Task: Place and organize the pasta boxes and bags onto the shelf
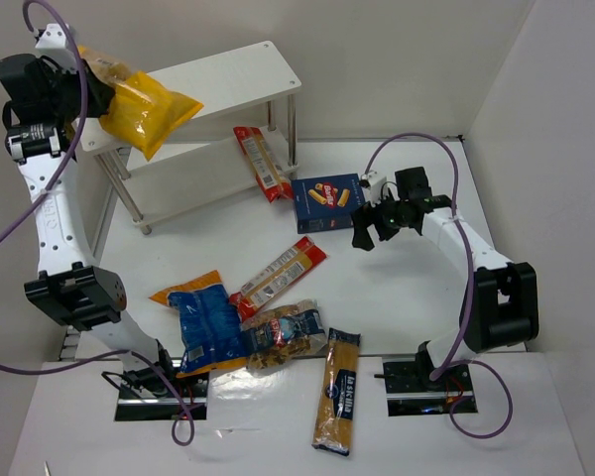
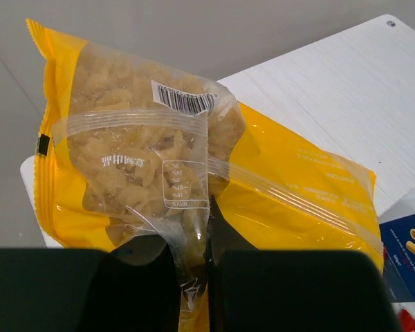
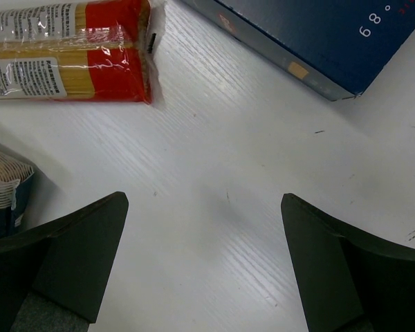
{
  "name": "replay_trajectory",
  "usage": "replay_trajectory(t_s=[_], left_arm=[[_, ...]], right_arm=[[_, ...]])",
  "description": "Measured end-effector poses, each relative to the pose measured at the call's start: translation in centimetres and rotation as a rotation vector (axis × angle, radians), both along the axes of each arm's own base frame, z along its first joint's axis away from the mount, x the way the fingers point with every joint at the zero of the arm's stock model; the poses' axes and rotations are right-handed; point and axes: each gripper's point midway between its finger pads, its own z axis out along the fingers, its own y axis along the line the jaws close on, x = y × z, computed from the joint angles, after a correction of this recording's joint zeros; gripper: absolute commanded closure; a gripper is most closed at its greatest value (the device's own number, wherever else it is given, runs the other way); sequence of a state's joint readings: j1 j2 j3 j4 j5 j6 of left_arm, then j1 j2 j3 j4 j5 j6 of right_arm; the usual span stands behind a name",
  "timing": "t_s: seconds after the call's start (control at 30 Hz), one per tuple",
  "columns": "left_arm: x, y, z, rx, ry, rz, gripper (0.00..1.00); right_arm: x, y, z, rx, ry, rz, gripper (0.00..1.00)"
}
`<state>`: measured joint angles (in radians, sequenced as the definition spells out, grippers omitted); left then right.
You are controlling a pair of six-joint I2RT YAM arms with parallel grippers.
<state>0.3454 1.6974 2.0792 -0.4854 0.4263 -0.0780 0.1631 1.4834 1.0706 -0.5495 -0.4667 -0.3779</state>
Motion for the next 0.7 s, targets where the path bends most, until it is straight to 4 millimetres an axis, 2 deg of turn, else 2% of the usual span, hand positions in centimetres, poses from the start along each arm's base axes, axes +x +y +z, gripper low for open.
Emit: replay_trajectory(t_s=[0.07,0.13,0.23,0.3,0.43,0.6,0.7], left_arm=[[0.1,0.3,-0.2,0.008,0.000,0.017,0.95],[0.4,0.6,-0.3,0.026,-0.006,0.029,0.85],[0.7,1.2,-0.7,0.043,-0.006,0.059,0.79],[0.9,1.8,-0.8,0.057,-0.010,0.082,0.79],[1.5,2.8,-1.0,0.087,-0.020,0.120,0.71],[2.6,3.7,-1.5,0.123,-0.024,0.151,0.51],[2.9,4.2,-1.6,0.151,-0.028,0.169,0.30]], right_arm=[[0.0,0.0,0.0,0.000,0.000,0.004,0.00],[0.0,0.1,-0.1,0.001,0.001,0.008,0.00],[0.0,0.0,-0.3,0.003,0.009,0.005,0.00],[0.0,-0.1,-0.4,0.002,0.011,0.003,0.00],[0.1,-0.2,-0.4,0.003,0.011,0.002,0.00],[0.0,-0.1,-0.3,0.007,0.009,0.010,0.00],[0.0,-0.1,-0.3,0.007,0.009,0.012,0.00]])
